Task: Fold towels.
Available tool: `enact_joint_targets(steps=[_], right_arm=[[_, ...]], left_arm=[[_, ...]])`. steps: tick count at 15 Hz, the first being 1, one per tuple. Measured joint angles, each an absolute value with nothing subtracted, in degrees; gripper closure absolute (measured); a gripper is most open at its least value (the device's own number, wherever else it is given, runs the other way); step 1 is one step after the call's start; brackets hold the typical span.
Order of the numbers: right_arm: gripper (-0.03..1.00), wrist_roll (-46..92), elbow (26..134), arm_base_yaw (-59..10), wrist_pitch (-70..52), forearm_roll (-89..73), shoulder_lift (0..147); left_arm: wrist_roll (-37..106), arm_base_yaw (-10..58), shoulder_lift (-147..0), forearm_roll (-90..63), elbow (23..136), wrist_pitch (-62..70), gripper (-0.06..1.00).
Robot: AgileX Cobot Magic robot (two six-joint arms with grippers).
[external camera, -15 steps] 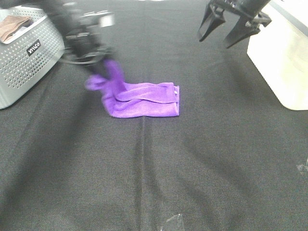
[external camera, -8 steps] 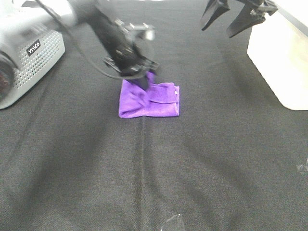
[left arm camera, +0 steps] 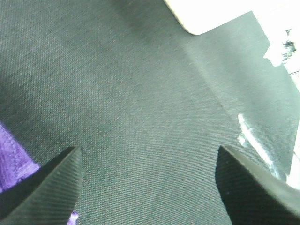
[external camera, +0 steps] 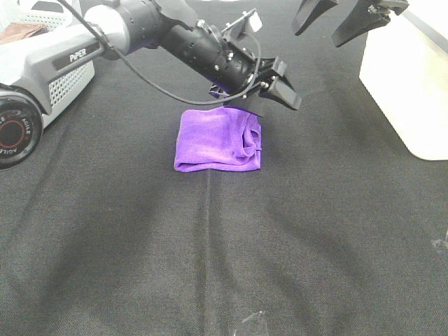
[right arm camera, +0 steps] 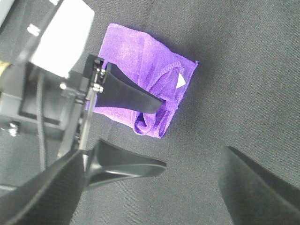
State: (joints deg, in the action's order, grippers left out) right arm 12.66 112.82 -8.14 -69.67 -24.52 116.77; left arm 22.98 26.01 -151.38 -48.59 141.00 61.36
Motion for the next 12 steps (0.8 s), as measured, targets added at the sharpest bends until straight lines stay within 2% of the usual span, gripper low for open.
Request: enact_joint_targets(steps=[3,6,12], right_arm=[[0.22,12.7,112.8,-8.1,-69.7,-24.5,116.8],[0.22,12.7,112.8,-8.1,-69.7,-24.5,116.8],[0.22,12.7,112.8,-8.1,-69.7,-24.5,116.8]], left_arm=[[19.5,24.1,-151.3,-42.8,144.9,68.6,0.22],[15.2,22.0,-151.8,-38.7,145.9,69.0,0.22],[15.0,21.8,-157.4,-44.9,145.9,68.4,0.22]])
